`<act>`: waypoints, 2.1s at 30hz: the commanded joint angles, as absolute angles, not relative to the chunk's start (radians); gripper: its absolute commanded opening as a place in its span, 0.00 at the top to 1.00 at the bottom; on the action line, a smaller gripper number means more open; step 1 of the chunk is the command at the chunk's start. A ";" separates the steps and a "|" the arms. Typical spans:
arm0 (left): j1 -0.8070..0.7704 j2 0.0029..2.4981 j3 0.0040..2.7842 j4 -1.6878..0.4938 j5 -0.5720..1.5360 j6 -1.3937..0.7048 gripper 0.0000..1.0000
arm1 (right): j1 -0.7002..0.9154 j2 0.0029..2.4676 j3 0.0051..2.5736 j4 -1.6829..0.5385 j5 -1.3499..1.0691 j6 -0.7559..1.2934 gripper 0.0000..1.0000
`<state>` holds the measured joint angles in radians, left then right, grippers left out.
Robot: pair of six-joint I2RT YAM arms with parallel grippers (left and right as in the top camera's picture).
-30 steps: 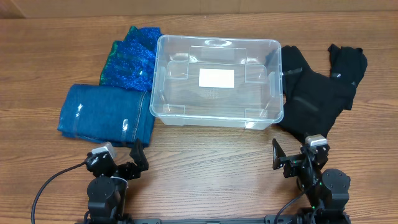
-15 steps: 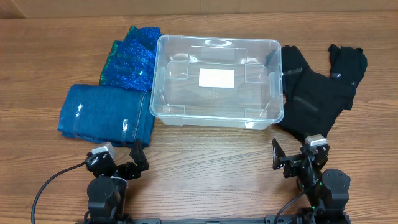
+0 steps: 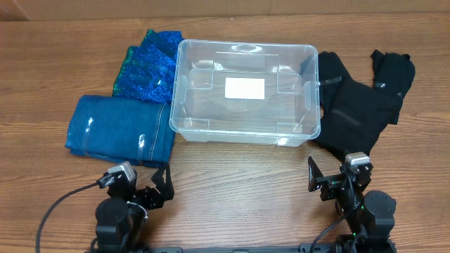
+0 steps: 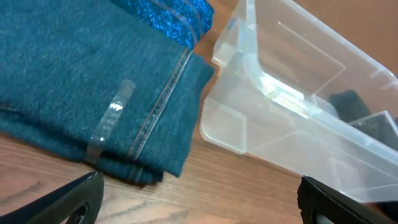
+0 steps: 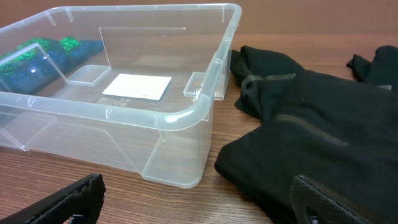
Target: Pack container
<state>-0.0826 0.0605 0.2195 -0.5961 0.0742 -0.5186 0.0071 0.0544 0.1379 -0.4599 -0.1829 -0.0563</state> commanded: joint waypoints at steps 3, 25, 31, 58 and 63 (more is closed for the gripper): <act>-0.077 0.537 0.716 -0.716 0.054 -0.416 0.00 | 0.004 0.047 0.132 -0.458 -0.181 -0.060 0.00; 0.794 1.732 1.475 -1.116 0.438 -0.075 0.00 | 0.004 0.047 0.132 -0.458 -0.181 -0.060 0.00; 0.799 1.927 1.476 -1.034 0.634 0.115 0.00 | 0.004 0.047 0.132 -0.458 -0.181 -0.060 0.00; 0.630 1.980 1.787 -1.340 0.859 0.131 0.96 | 0.004 0.047 0.132 -0.458 -0.181 -0.060 0.00; 0.626 1.639 1.921 -1.409 0.900 -0.032 0.96 | 0.004 0.047 0.132 -0.458 -0.181 -0.060 0.00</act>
<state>0.6342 1.9244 1.7985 -1.3846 0.6811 0.1101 0.0071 0.0551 0.1371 -0.4572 -0.1829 -0.0563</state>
